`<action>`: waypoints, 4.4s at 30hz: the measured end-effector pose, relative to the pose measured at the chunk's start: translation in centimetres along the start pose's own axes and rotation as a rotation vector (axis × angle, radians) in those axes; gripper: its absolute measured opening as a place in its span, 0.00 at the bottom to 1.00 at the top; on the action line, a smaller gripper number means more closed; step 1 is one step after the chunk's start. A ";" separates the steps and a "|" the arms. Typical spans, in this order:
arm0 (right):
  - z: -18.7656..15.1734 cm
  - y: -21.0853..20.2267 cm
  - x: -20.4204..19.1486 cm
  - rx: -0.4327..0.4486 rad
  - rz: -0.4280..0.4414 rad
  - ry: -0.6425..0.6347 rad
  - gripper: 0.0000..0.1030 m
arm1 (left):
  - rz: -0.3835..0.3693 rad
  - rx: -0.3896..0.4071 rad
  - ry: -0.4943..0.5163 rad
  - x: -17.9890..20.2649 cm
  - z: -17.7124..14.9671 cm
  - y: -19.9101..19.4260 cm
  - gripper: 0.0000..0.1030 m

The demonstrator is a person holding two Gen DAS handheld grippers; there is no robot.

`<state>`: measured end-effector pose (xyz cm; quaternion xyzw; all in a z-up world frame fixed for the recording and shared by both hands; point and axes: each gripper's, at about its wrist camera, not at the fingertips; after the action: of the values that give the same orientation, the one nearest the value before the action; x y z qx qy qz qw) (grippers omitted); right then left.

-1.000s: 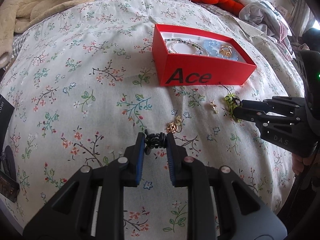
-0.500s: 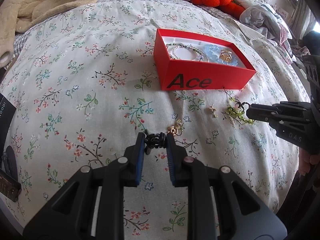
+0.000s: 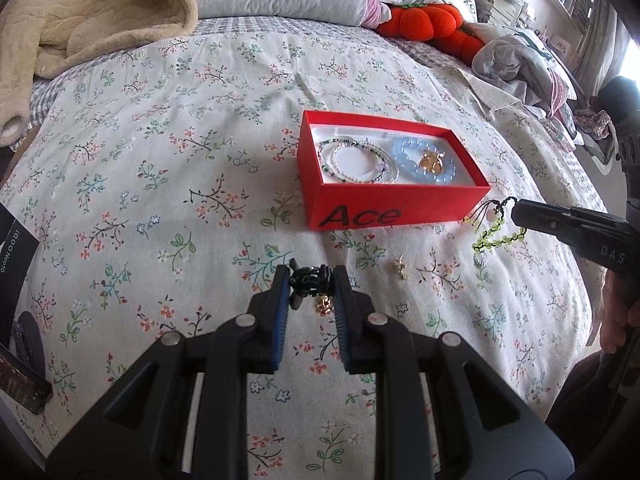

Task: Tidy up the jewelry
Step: 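Carry the hair clip with the left gripper over the box while the right carries the green strand there, then open the left gripper to drop the clip in the box while the right releases the strand, then move the left gripper to a gold charm while the right moves to the clear crystal ring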

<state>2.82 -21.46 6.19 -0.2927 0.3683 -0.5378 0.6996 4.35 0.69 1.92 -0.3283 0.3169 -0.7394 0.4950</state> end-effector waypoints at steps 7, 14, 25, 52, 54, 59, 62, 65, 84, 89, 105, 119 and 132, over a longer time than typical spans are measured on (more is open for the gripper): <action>1.5 -1.1 -0.4 0.060 0.009 0.005 0.08 | -0.016 0.039 -0.012 0.8 1.7 -0.6 0.22; 3.2 -1.5 -0.6 0.114 0.023 0.024 0.08 | -0.054 0.068 0.001 2.3 3.4 0.2 0.22; 5.8 0.2 0.5 0.144 0.008 0.026 0.08 | -0.062 0.091 0.041 4.6 5.9 4.1 0.22; 6.5 4.2 2.5 0.038 -0.013 0.064 0.13 | 0.009 0.080 0.100 5.5 6.4 5.2 0.40; 6.4 3.8 2.4 0.039 -0.021 0.064 0.13 | 0.016 0.081 0.094 5.4 6.3 4.8 0.45; 5.8 2.5 2.2 0.040 -0.023 0.056 0.13 | 0.022 0.083 0.064 4.8 5.7 3.4 0.55; 5.3 1.9 2.2 0.035 -0.025 0.056 0.13 | 0.032 0.078 0.050 4.4 5.3 2.6 0.57; 4.7 1.5 2.2 0.025 -0.034 0.055 0.13 | 0.041 0.071 0.038 3.9 4.7 2.0 0.62; 0.0 0.0 3.4 -0.011 -0.076 0.068 0.66 | 0.102 0.014 0.027 1.0 0.6 0.8 0.74; -1.1 0.5 3.7 -0.023 -0.105 0.050 0.74 | 0.116 -0.004 0.026 0.2 -0.3 0.9 0.78; -5.3 2.7 4.2 -0.098 -0.178 -0.030 0.80 | 0.185 -0.099 0.049 -1.0 -4.0 3.4 0.80; -7.1 4.5 3.0 -0.152 -0.195 -0.094 0.83 | 0.095 -0.077 0.140 1.2 -4.8 4.5 0.81; -7.2 4.5 3.1 -0.153 -0.192 -0.090 0.83 | 0.020 -0.082 0.130 1.8 -3.2 5.4 0.32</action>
<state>-0.27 -23.43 -2.10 -0.4030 0.3465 -0.5590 0.6364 4.06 -2.23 -3.94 -0.2965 0.3816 -0.7406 0.4669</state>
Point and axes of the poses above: each gripper's, at about its wrist camera, not at the fingertips, and y roughly the way its jaws point, x to its right, z to its top, and after that the axes turned 1 degree about -y, right-handed
